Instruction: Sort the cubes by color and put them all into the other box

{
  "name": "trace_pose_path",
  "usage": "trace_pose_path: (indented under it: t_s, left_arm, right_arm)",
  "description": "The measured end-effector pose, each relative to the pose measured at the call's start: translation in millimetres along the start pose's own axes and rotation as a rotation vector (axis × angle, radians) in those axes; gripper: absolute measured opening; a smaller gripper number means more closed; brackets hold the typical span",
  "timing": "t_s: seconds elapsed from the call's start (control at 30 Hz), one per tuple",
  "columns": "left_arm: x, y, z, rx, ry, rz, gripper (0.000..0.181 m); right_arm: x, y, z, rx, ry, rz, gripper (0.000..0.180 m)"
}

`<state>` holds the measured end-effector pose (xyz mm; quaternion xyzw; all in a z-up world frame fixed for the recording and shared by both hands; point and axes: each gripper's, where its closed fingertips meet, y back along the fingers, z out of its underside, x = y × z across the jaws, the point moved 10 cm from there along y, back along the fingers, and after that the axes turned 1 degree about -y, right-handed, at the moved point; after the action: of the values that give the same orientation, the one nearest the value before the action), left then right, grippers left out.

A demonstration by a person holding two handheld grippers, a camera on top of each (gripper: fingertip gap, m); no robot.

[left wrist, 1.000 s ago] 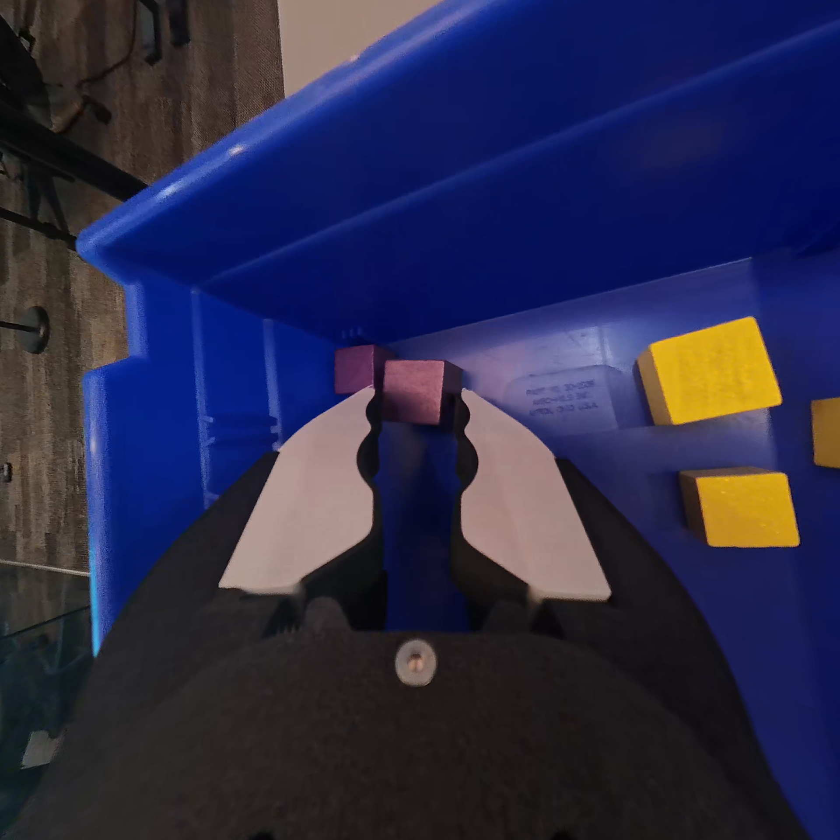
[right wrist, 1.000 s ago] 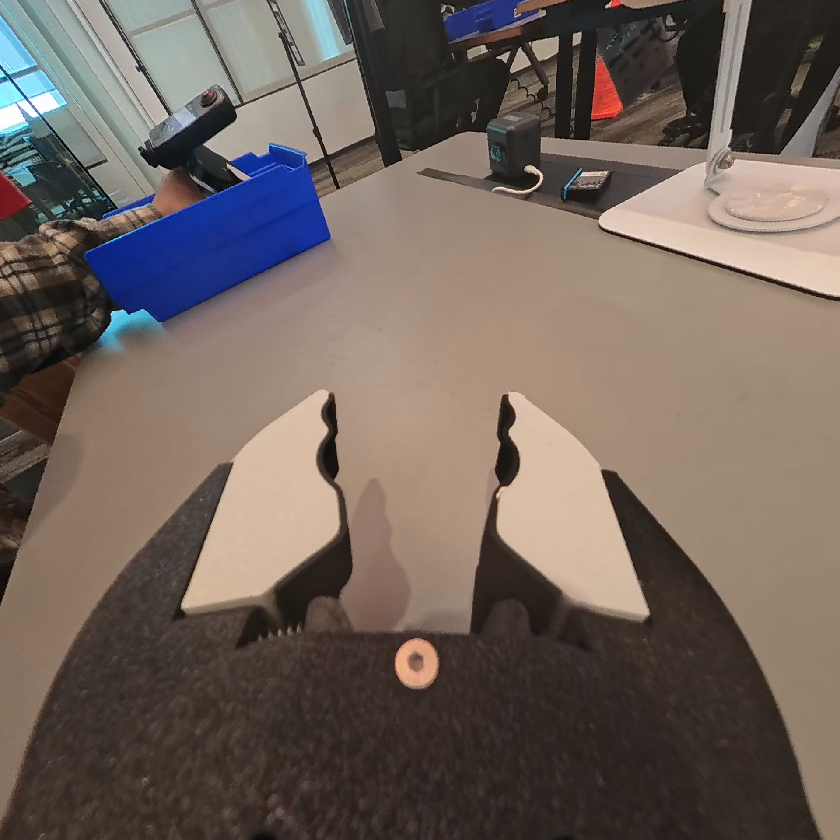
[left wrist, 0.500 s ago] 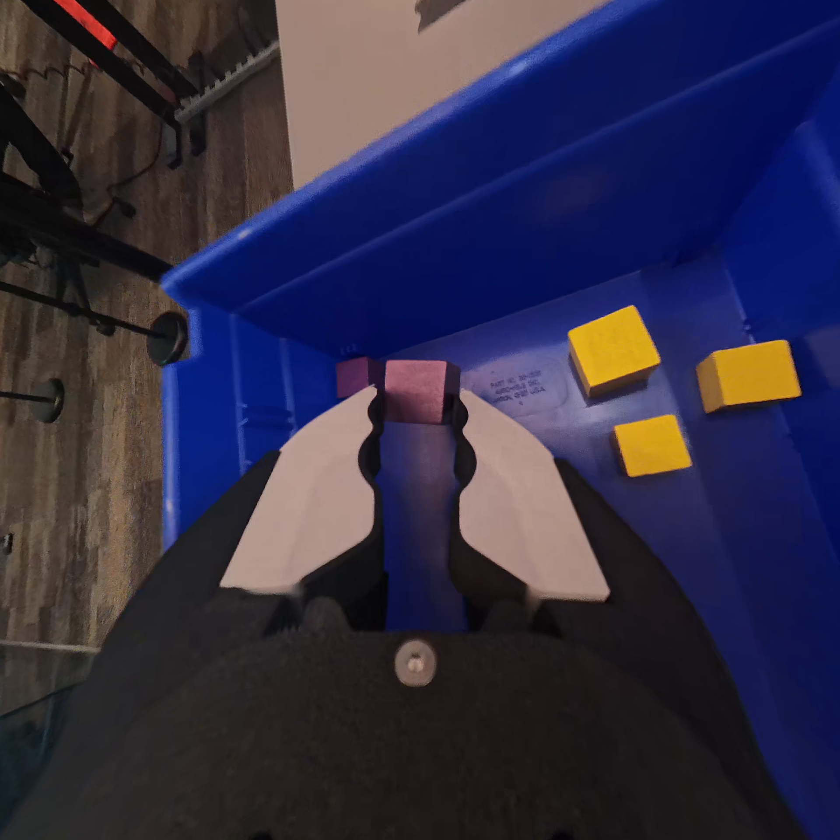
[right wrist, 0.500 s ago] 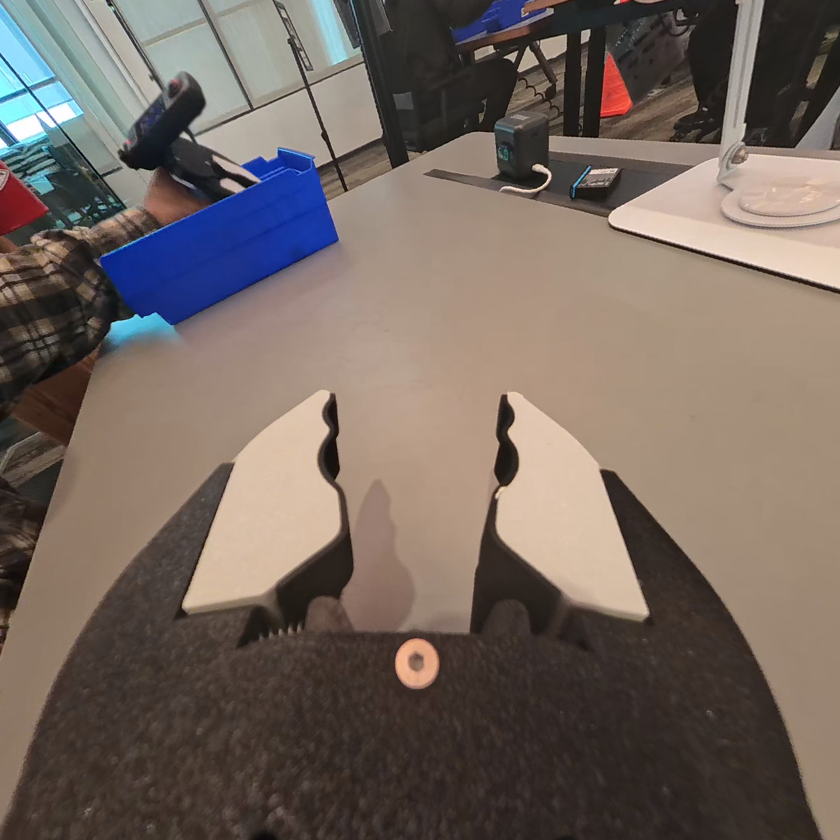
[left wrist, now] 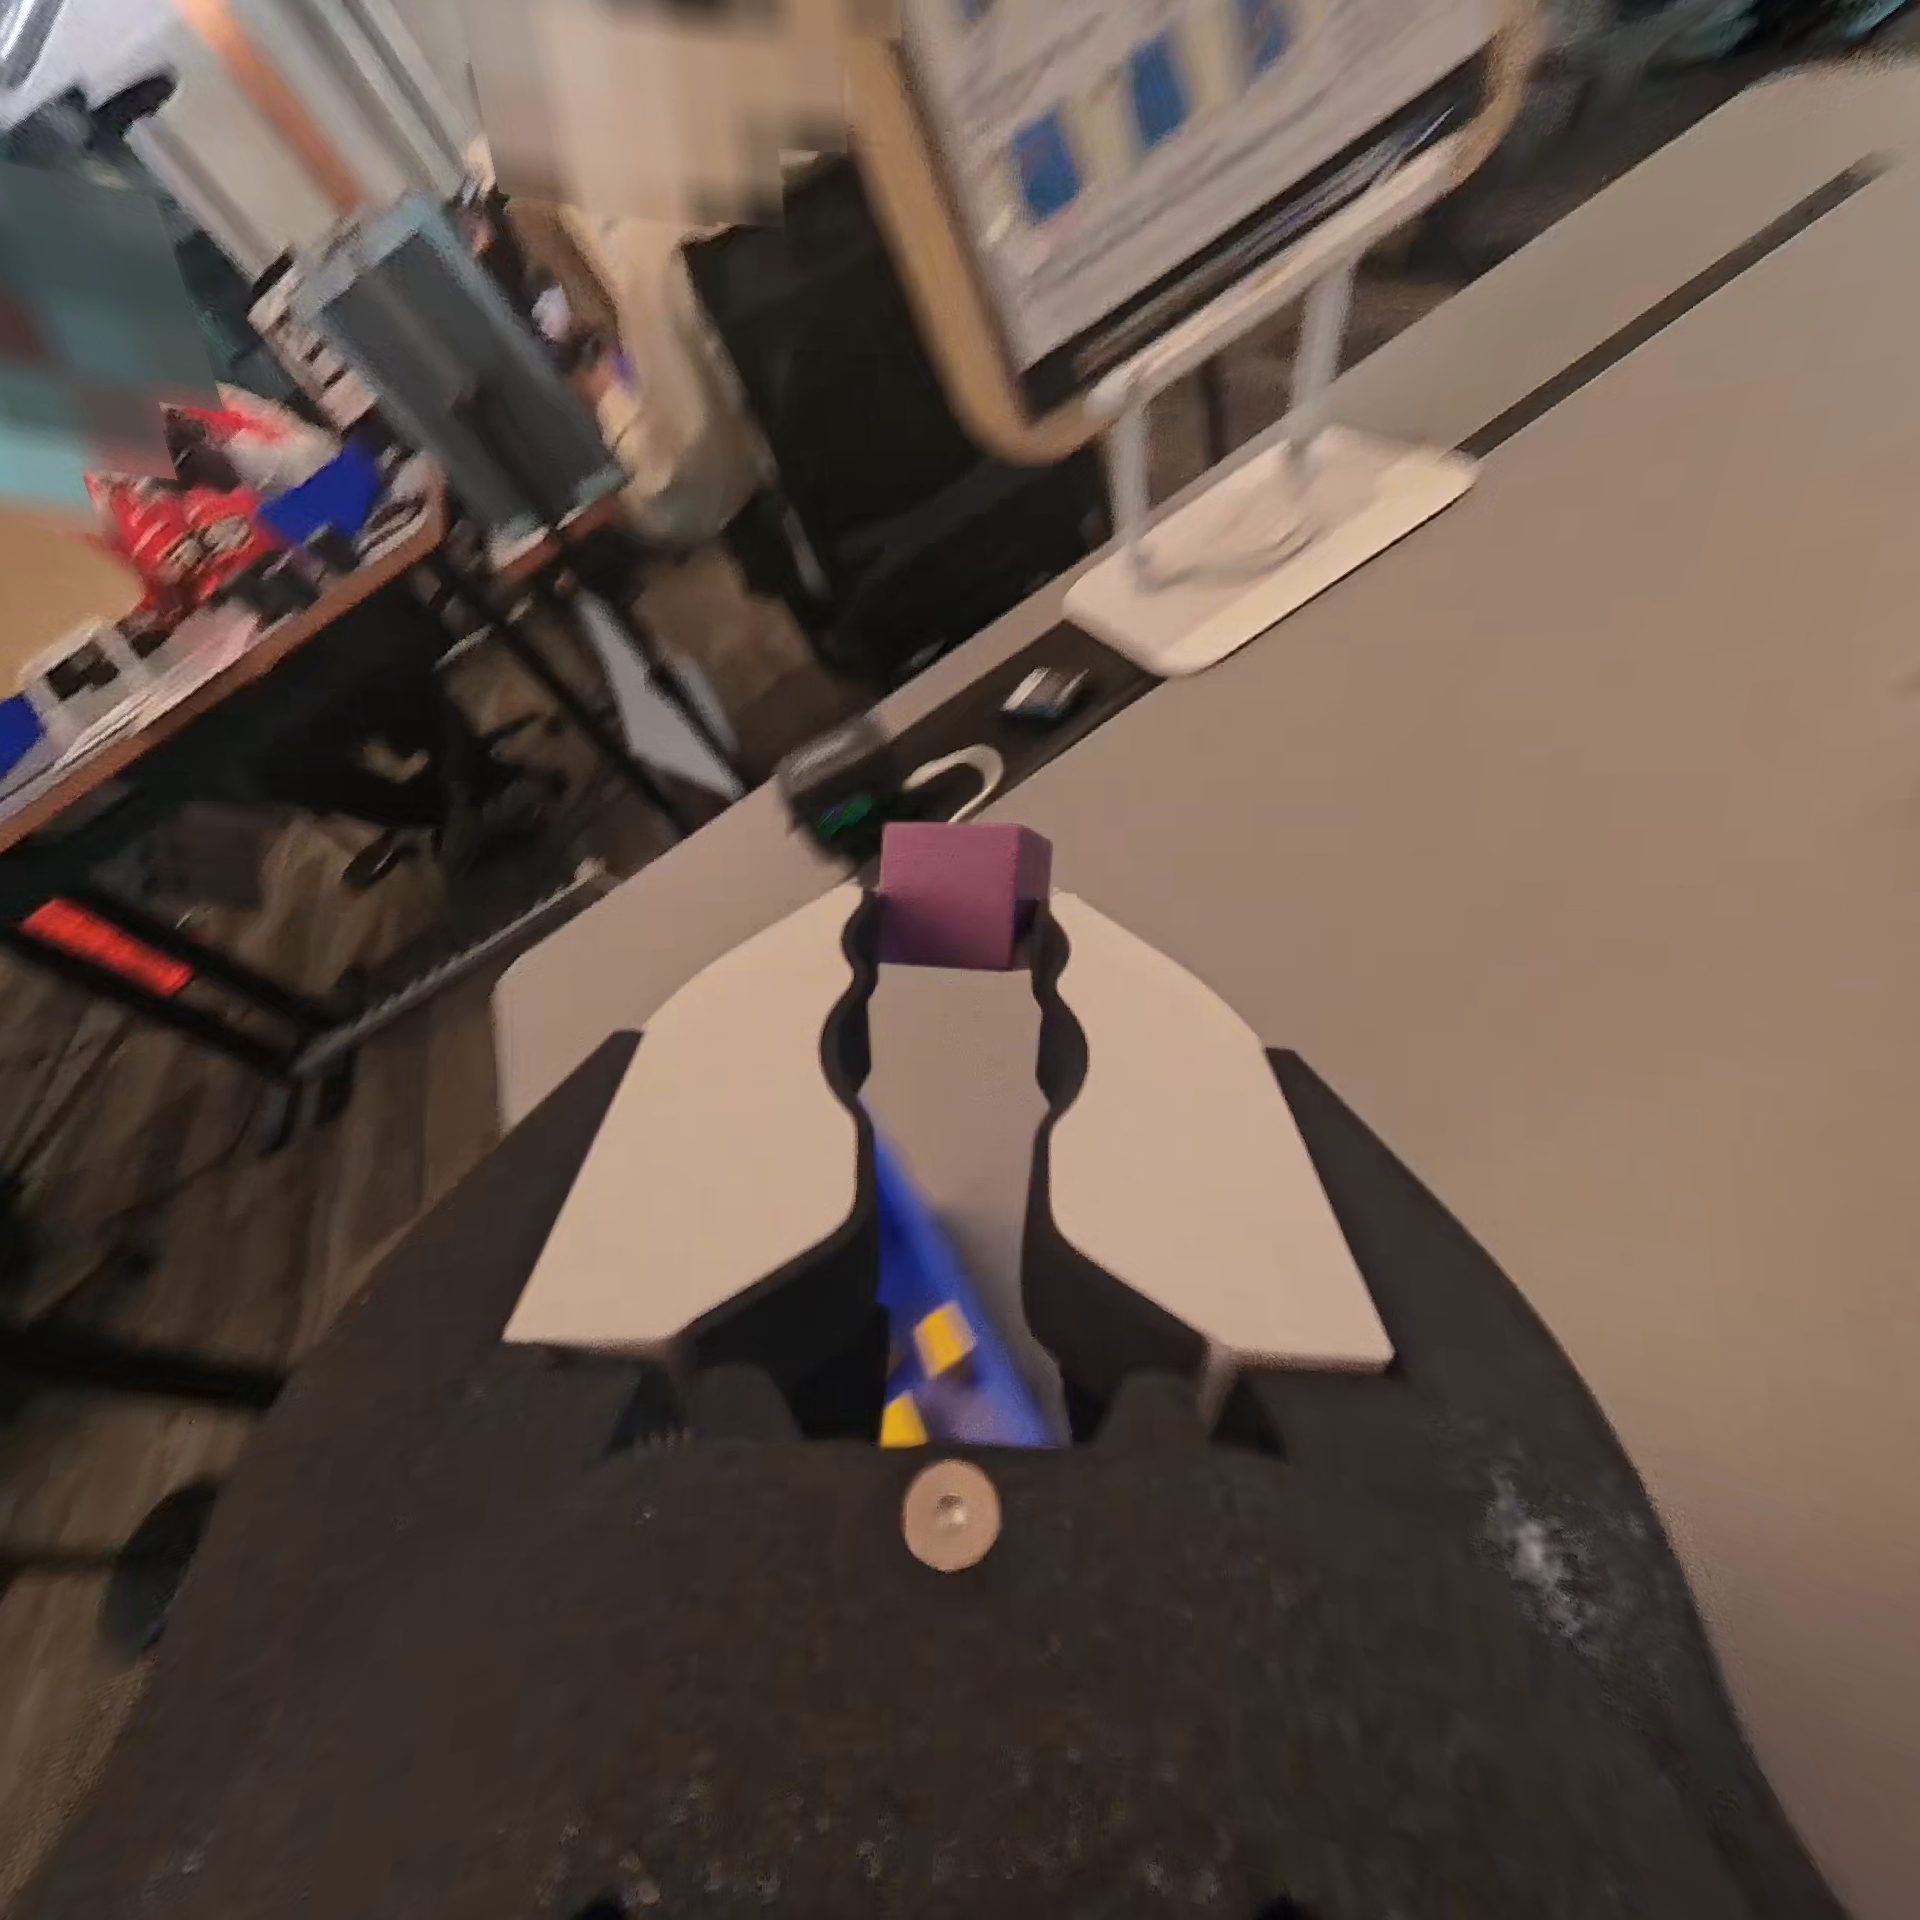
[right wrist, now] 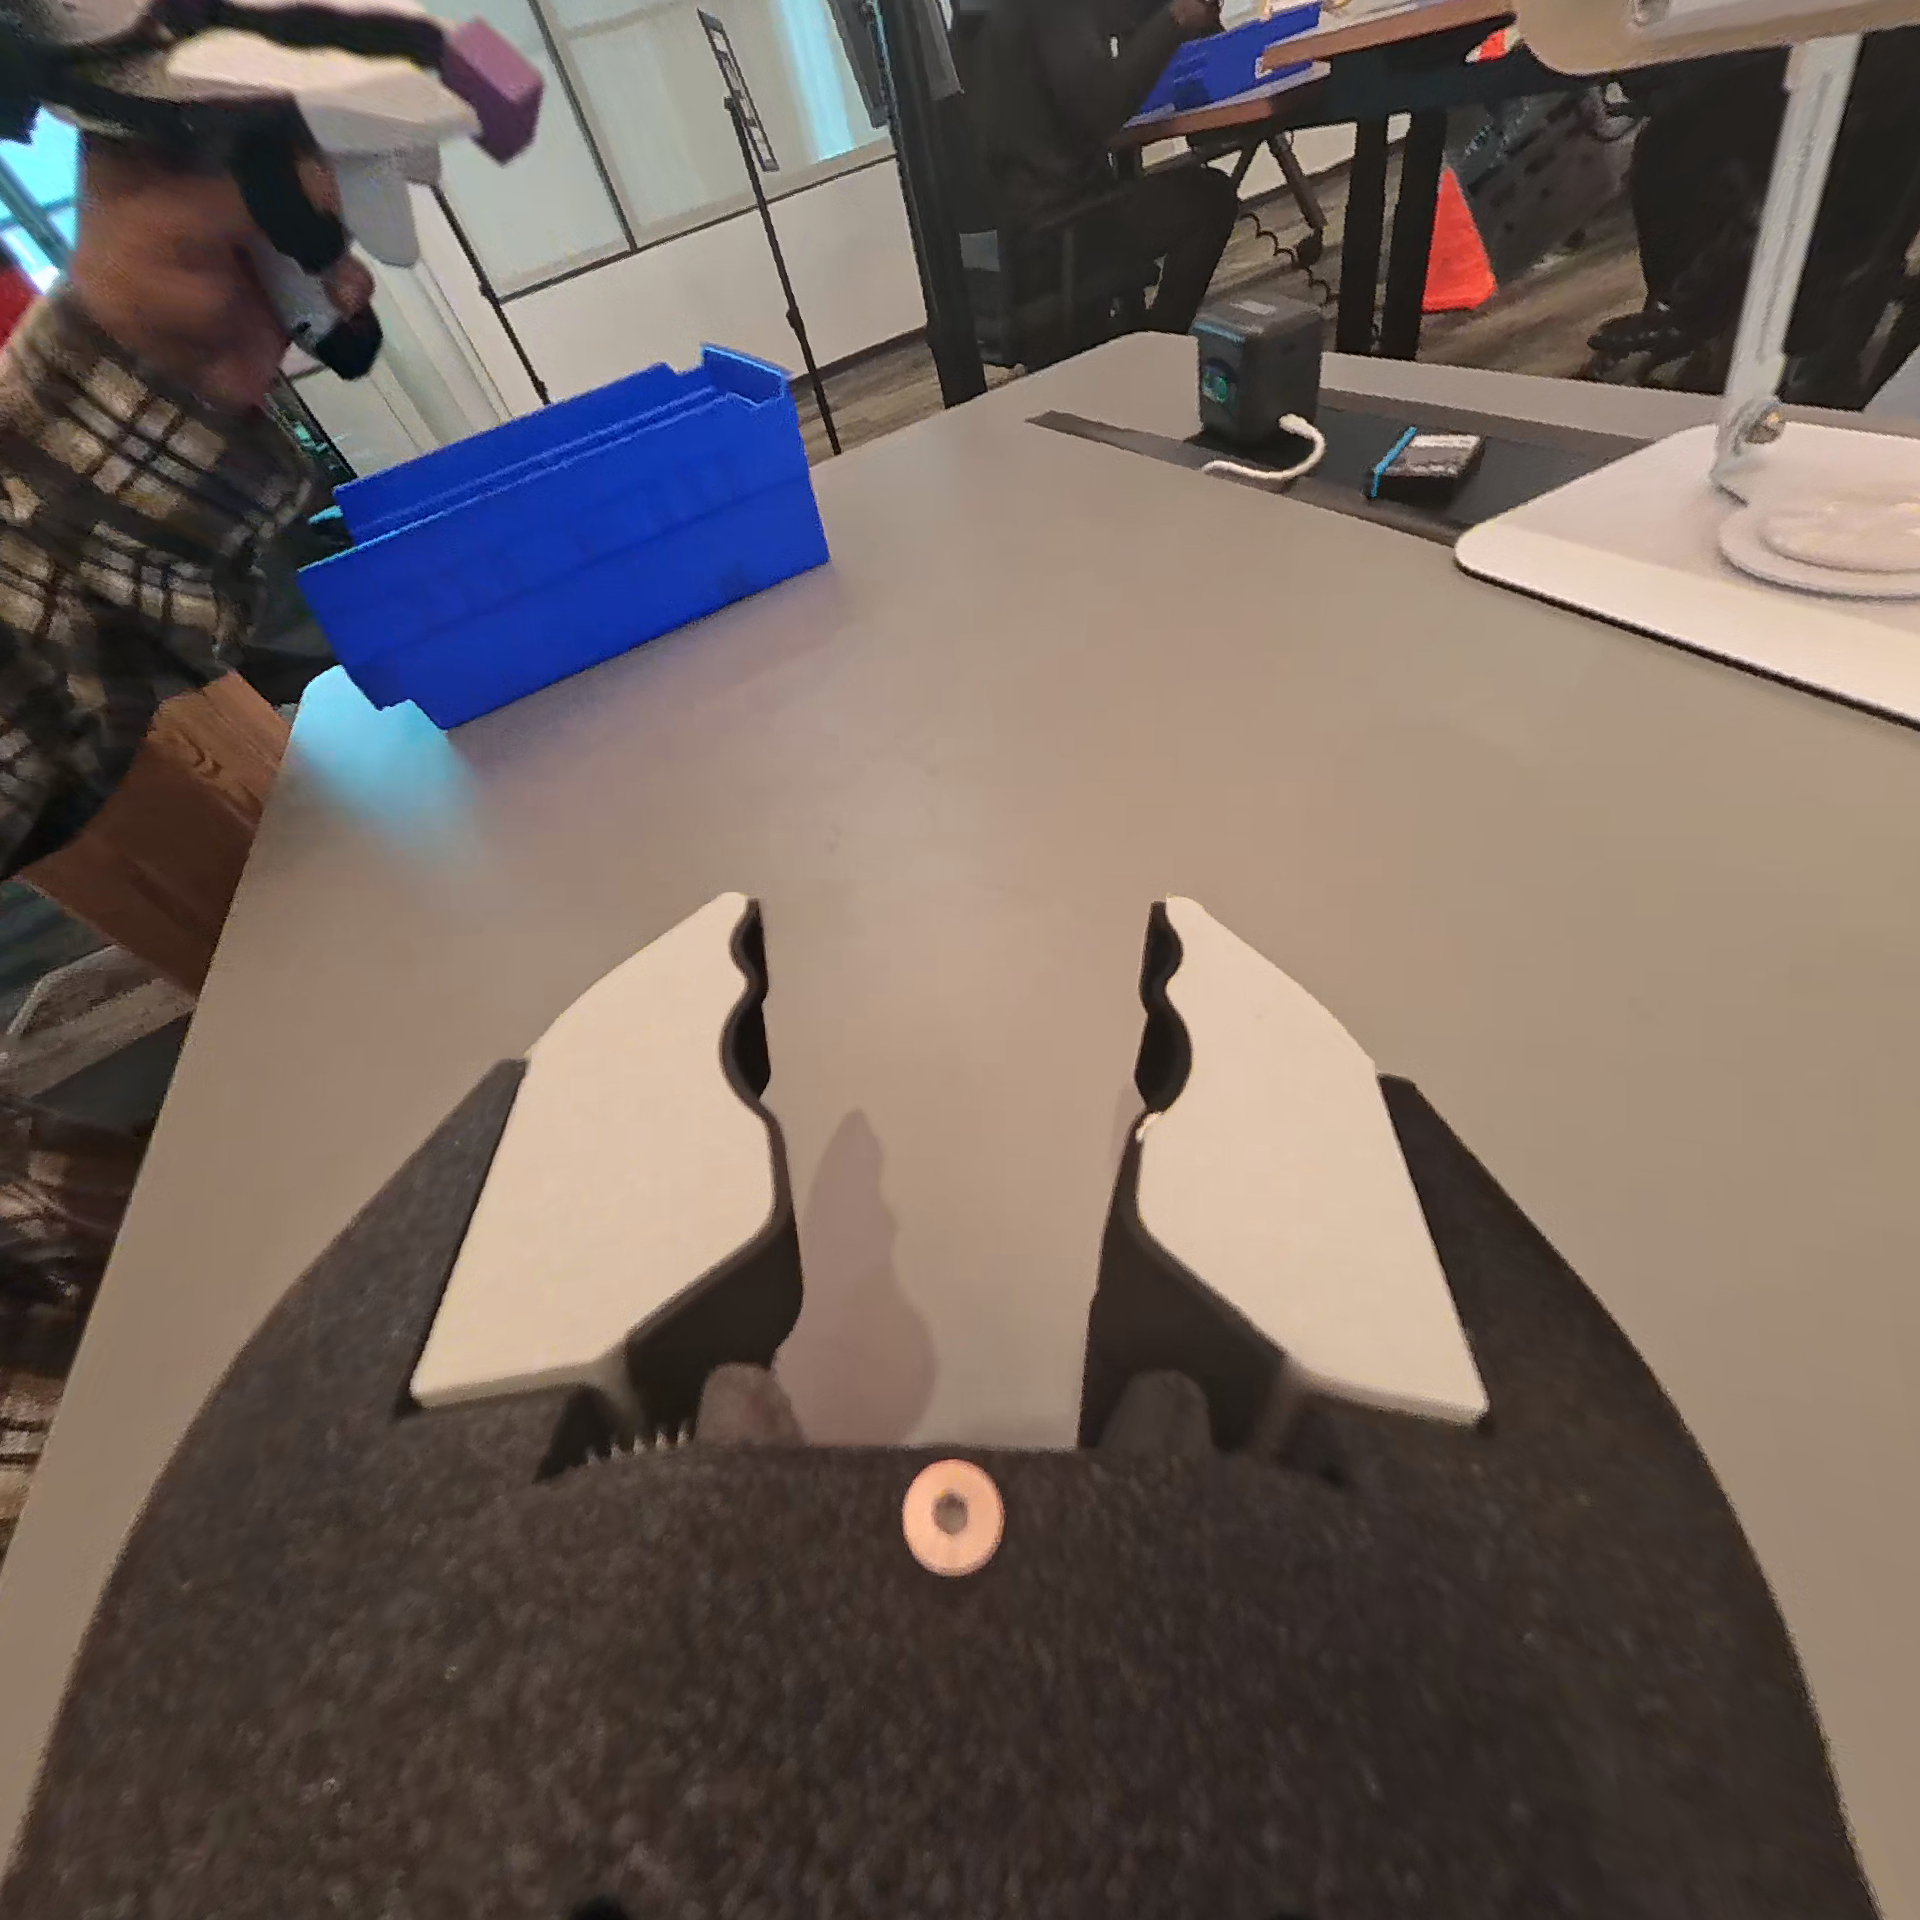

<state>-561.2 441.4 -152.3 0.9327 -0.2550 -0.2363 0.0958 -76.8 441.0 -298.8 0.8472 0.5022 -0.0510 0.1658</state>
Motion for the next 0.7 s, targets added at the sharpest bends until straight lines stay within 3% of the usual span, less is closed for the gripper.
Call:
trace_pose_path:
  t_s: [0.17,0.33,0.43,0.6,0.7]
  left_arm:
    - [78.0,-27.7,-47.8,0.267,0.120,0.283,0.028]
    - [145.8,-84.9,-47.9,0.494,0.367,0.668,0.027]
    - [174.6,-114.0,-40.5,0.588,0.530,0.855,0.027]
    - [205.4,-134.4,-27.7,0.635,0.616,0.953,0.027]
    - [214.4,-134.8,-24.8,0.614,0.573,0.918,0.027]
  right_arm:
    - [-14.7,-1.4,-9.5,0.120,0.016,-0.089,0.071]
    - [-30.8,3.9,-35.8,0.344,0.006,-0.207,0.074]
    - [-32.7,5.2,-44.5,0.379,0.038,-0.221,0.074]
    - [-31.2,-0.5,-44.6,0.404,-0.029,-0.273,0.064]
    - [-30.0,-8.9,-40.8,0.406,-0.099,-0.303,0.059]
